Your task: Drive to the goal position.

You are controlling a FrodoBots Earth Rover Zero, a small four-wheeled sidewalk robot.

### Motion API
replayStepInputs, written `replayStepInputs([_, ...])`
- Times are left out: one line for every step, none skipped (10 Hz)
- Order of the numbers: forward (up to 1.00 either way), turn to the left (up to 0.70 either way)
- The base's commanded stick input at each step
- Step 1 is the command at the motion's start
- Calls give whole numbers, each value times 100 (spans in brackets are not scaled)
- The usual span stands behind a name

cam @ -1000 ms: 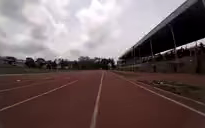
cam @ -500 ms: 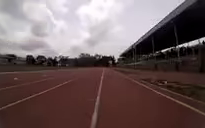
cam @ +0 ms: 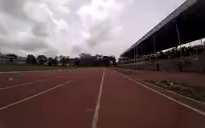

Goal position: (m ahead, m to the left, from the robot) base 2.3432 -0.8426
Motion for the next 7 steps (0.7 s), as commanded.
replayStepInputs([70,0])
replayStepInputs([70,-1])
replayStepInputs([70,-5])
replayStepInputs([70,-10])
replayStepInputs([70,-14])
replayStepInputs([70,-14])
replayStepInputs([70,-13])
